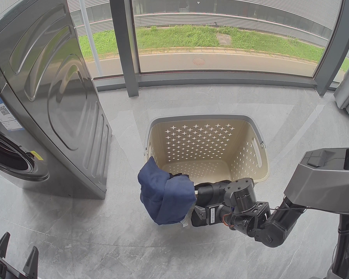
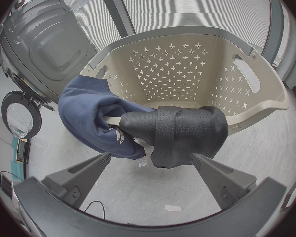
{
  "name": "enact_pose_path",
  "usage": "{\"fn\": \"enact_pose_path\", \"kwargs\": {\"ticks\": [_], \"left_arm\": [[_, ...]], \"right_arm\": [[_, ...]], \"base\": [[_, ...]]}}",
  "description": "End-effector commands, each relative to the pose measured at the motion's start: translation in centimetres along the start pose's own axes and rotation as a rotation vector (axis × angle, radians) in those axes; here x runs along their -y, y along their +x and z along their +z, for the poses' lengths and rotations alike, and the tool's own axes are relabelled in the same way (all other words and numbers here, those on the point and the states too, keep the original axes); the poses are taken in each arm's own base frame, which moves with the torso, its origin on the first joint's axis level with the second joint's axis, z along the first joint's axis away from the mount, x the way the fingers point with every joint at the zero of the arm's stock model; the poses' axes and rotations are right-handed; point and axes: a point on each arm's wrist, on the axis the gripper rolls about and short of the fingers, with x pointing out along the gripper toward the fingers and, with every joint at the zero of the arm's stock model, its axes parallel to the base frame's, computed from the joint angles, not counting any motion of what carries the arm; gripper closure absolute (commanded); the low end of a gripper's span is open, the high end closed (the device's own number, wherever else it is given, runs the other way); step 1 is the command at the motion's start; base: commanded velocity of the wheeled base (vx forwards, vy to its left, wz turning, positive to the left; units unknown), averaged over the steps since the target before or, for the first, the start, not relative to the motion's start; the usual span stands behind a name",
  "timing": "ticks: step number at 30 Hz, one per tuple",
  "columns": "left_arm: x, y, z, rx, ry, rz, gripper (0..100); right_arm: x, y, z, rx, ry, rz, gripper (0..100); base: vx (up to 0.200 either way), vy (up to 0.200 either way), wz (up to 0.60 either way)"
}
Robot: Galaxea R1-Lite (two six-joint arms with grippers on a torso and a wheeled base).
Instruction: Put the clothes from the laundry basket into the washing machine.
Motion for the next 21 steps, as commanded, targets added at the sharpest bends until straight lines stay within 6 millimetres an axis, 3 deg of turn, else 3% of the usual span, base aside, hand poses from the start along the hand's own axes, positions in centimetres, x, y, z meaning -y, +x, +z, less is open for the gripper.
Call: {"fn": "enact_pose_path", "kwargs": {"ticks": [1,8,21], "left_arm": [[0.0,0.0,-0.5,-0.005,0.0,0.0,0],[0.0,0.0,-0.5,-0.005,-0.002,0.002,0],[0.0,0.0,-0.5,-0.005,-0.002,0.002,0]], "right_arm": [[0.2,1.2,-0.5,0.007,-0.004,-0.006,0],[1.4,2.1,-0.5,0.026,0.0,-0.033,0],[1.5,2.3,0.0,0.068,0.014,-0.026,0]], "base": [[0.0,0.0,0.0],[0.0,0.0,0.0],[0.0,0.0,0.0]]}}
